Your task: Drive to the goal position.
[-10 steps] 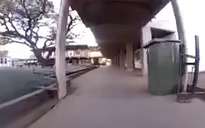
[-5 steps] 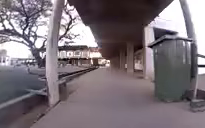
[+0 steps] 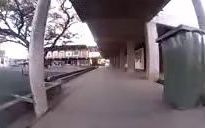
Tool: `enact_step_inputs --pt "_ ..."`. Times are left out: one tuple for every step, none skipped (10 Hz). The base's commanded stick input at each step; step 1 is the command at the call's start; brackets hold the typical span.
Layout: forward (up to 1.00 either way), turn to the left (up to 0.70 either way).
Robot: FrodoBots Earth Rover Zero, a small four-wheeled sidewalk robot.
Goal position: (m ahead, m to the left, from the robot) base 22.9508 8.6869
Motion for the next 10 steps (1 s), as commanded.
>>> enact_step_inputs --pt "0.7 0.0" --pt "0.7 0.0" --pt "0.7 0.0" --pt "0.7 0.0" --pt "0.7 0.0" --pt "0.7 0.0" --pt "0.7 0.0" --pt "0.7 0.0" --pt "0.7 0.0" --pt "0.7 0.0"
